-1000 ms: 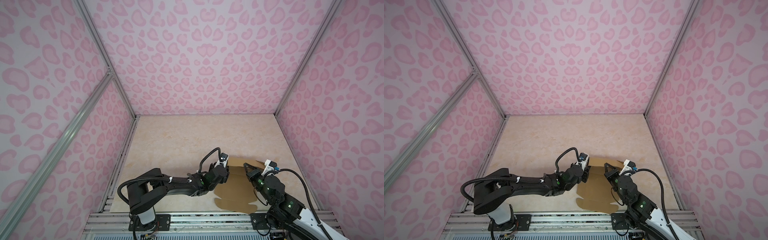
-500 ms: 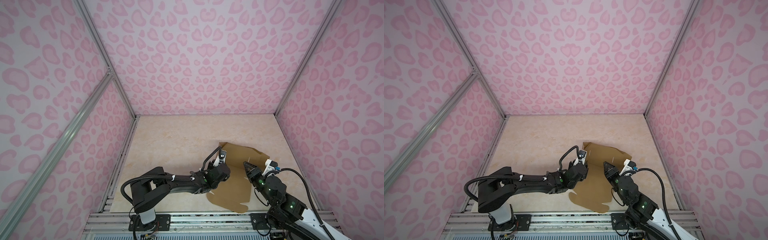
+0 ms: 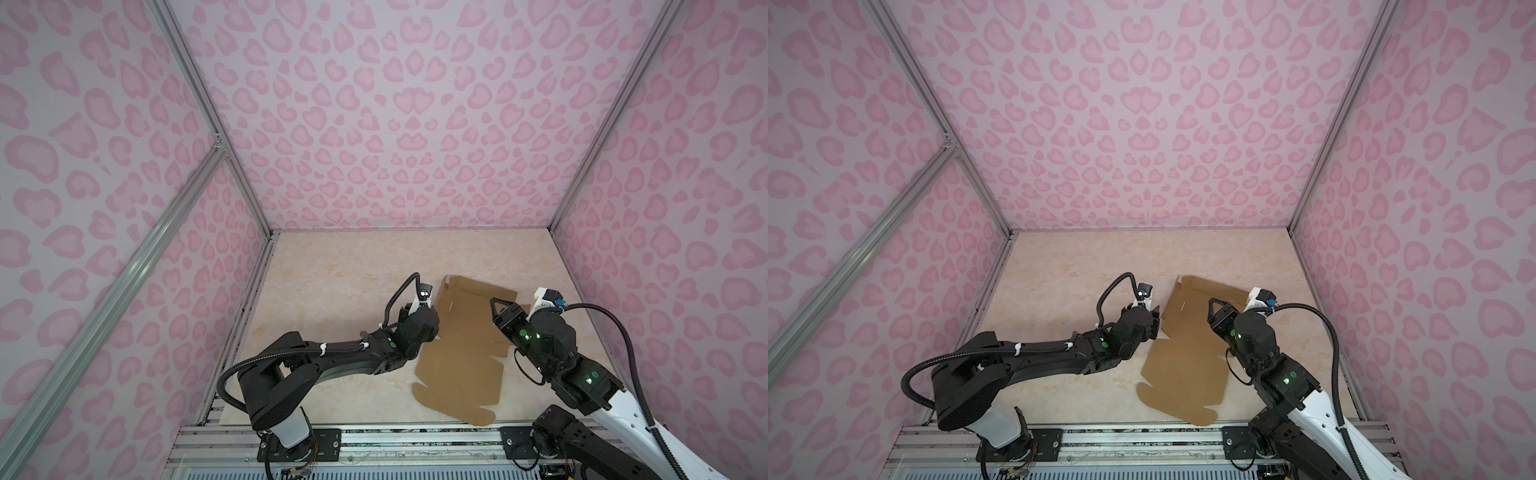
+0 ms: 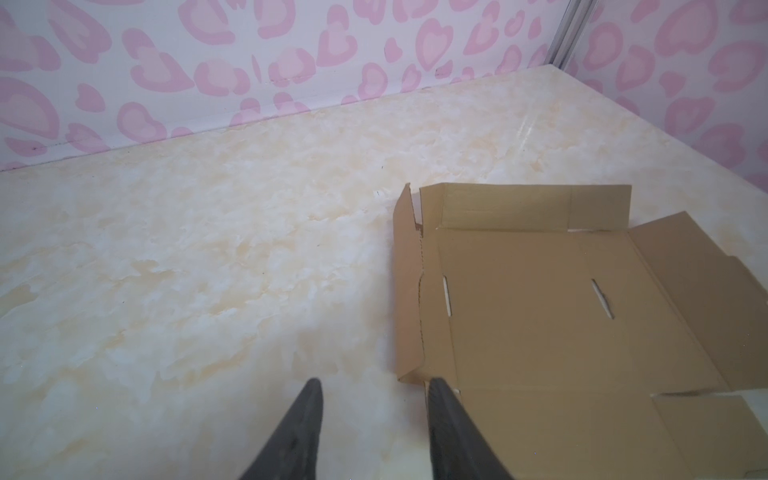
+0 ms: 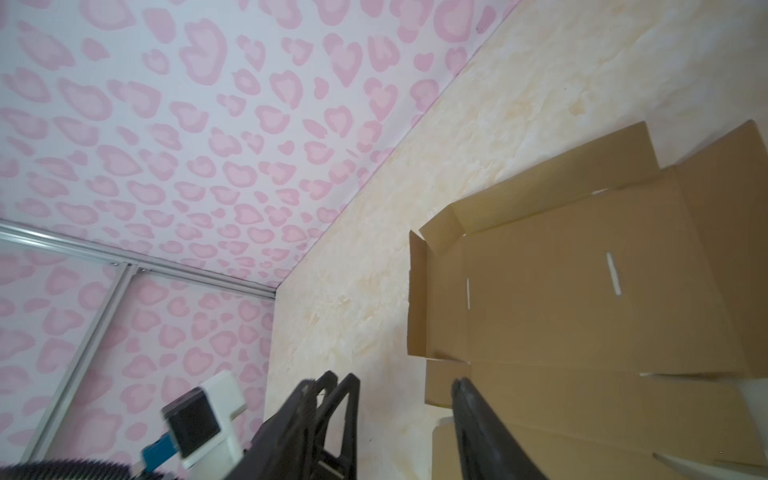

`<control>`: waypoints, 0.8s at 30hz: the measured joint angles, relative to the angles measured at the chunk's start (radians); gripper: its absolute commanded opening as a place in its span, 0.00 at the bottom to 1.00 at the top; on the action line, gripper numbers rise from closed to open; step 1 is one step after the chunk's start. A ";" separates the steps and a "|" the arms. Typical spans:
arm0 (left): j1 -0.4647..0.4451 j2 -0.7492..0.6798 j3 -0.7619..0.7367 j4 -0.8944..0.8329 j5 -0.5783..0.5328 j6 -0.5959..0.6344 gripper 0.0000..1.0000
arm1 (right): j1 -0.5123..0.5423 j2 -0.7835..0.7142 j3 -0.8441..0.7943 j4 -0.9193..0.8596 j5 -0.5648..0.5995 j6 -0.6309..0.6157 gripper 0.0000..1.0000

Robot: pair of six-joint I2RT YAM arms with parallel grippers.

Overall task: Fold the paper box
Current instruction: 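Open both grippers and lift them away from the brown box walls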

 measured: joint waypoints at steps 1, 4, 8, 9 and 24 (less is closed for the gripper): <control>0.015 -0.010 0.005 -0.019 0.025 -0.002 0.55 | -0.054 0.043 0.015 -0.005 -0.050 -0.003 0.59; 0.068 -0.016 0.041 -0.086 0.129 -0.023 0.57 | -0.143 0.148 0.080 -0.043 -0.167 -0.014 0.64; 0.141 -0.015 0.098 -0.175 0.270 -0.037 0.60 | -0.178 0.305 0.225 -0.083 -0.237 -0.028 0.73; 0.156 -0.012 0.113 -0.196 0.301 -0.037 0.60 | -0.183 0.353 0.266 -0.101 -0.245 -0.029 0.74; 0.233 0.138 0.248 -0.336 0.643 -0.075 0.62 | -0.242 0.842 0.640 -0.418 -0.214 0.054 0.80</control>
